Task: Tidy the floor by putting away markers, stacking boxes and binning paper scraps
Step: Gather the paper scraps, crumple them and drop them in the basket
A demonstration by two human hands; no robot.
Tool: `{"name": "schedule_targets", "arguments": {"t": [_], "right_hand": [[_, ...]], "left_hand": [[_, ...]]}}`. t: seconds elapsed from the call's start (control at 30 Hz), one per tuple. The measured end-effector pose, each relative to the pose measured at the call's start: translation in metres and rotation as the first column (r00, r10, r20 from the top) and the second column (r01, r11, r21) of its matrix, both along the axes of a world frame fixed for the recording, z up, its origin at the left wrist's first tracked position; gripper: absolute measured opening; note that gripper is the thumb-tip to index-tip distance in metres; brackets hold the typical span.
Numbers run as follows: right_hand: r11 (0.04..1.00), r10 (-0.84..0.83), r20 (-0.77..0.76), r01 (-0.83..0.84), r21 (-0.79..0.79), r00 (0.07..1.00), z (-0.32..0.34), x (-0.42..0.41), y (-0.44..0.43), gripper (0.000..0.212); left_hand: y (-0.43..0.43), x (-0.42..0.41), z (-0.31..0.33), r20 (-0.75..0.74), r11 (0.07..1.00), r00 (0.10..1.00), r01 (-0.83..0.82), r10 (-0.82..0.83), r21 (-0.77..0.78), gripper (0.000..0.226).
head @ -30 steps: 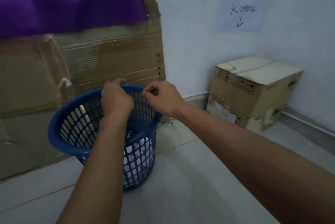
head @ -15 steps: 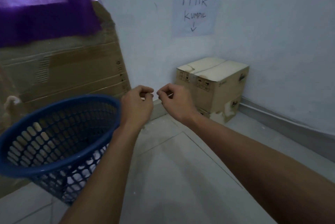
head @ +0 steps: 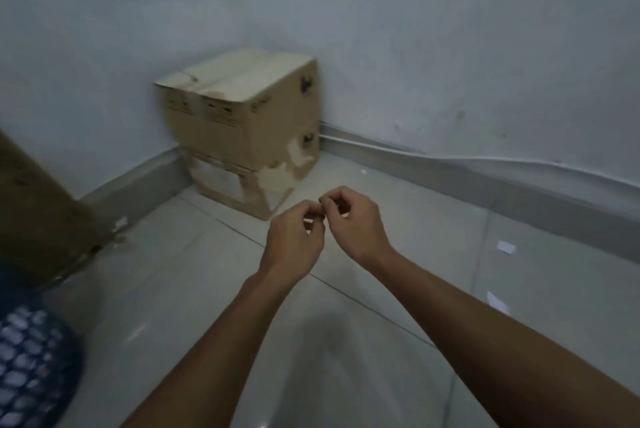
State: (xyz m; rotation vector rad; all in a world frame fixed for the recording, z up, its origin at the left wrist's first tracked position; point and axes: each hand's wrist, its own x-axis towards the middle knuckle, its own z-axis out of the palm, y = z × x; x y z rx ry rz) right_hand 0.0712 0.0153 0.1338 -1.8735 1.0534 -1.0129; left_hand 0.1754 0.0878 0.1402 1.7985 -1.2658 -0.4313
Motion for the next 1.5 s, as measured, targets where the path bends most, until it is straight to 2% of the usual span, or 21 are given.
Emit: {"name": "schedule_targets", "arguments": {"t": [0.17,0.27,0.33,0.4,0.47,0.5,0.53,0.6,0.67,0.73,0.83,0.97,1.13,1.23,1.3,1.4,1.5], "right_hand": [[0.974,-0.197,-0.067,0.203,0.100,0.978,-0.060,-0.078,-0.012,0.012],[0.945,-0.306,-0.190,0.322,0.062,0.933,-0.088,-0.129,-0.012,0.014],[0.890,-0.431,-0.290,0.456,0.020,0.854,-0.106,-0.164,-0.011,0.025],[0.786,-0.569,-0.422,0.618,-0.026,0.705,-0.124,-0.192,-0.010,0.043],[0.697,-0.598,-0.559,0.717,-0.008,0.574,-0.142,-0.211,-0.008,0.060],[0.685,-0.561,-0.614,0.728,0.031,0.554,-0.151,-0.218,-0.008,0.066],[0.701,-0.505,-0.655,0.710,0.069,0.562,-0.160,-0.222,-0.008,0.070],[0.795,-0.389,-0.682,0.599,0.090,0.619,-0.176,-0.231,-0.016,0.070],[0.890,-0.311,-0.623,0.450,0.073,0.717,-0.182,-0.239,-0.033,0.065],[0.932,-0.273,-0.580,0.361,0.039,0.767,-0.183,-0.249,-0.057,0.068],[0.930,-0.306,-0.640,0.364,-0.044,0.705,-0.184,-0.267,-0.101,0.074],[0.928,-0.247,-0.717,0.371,0.017,0.652,-0.183,-0.287,-0.135,0.062],[0.963,-0.221,-0.590,0.268,-0.009,0.776,-0.183,-0.281,-0.093,0.055],[0.982,-0.154,-0.570,0.189,0.003,0.807,-0.182,-0.279,-0.054,0.054],[0.989,-0.139,-0.599,0.141,-0.045,0.789,-0.183,-0.281,-0.035,0.050],[0.966,-0.257,-0.587,0.180,-0.187,0.768,-0.186,-0.275,-0.016,0.037],[0.941,-0.332,-0.516,0.243,-0.234,0.790,-0.186,-0.262,-0.008,0.037]], "left_hand": [[-0.029,-0.063,-0.052,-0.020,0.954,0.967,0.254,-0.254,0.157,0.026],[-0.043,-0.098,-0.078,-0.051,0.901,0.926,0.377,-0.375,0.214,0.026],[-0.052,-0.123,-0.094,-0.073,0.864,0.898,0.438,-0.434,0.248,0.024],[-0.058,-0.145,-0.110,-0.080,0.829,0.867,0.495,-0.493,0.259,0.022],[-0.064,-0.165,-0.125,-0.079,0.796,0.833,0.548,-0.548,0.257,0.022],[-0.068,-0.174,-0.131,-0.078,0.786,0.821,0.565,-0.566,0.252,0.022],[-0.073,-0.182,-0.137,-0.078,0.778,0.810,0.581,-0.581,0.241,0.022],[-0.086,-0.200,-0.148,-0.076,0.765,0.788,0.612,-0.611,0.199,0.024],[-0.101,-0.216,-0.155,-0.081,0.780,0.793,0.609,-0.604,0.144,0.026],[-0.113,-0.228,-0.161,-0.125,0.820,0.826,0.562,-0.550,0.105,0.027],[-0.125,-0.234,-0.172,-0.204,0.861,0.861,0.494,-0.467,0.116,0.032],[-0.125,-0.226,-0.179,-0.257,0.881,0.870,0.459,-0.420,0.114,0.036],[-0.120,-0.221,-0.180,-0.291,0.879,0.862,0.462,-0.415,0.116,0.037],[-0.113,-0.216,-0.179,-0.300,0.876,0.861,0.464,-0.412,0.129,0.034],[-0.106,-0.210,-0.178,-0.309,0.875,0.859,0.464,-0.407,0.137,0.034],[-0.099,-0.205,-0.179,-0.322,0.876,0.864,0.453,-0.387,0.165,0.033],[-0.092,-0.202,-0.177,-0.313,0.865,0.863,0.466,-0.396,0.189,0.032]]}}
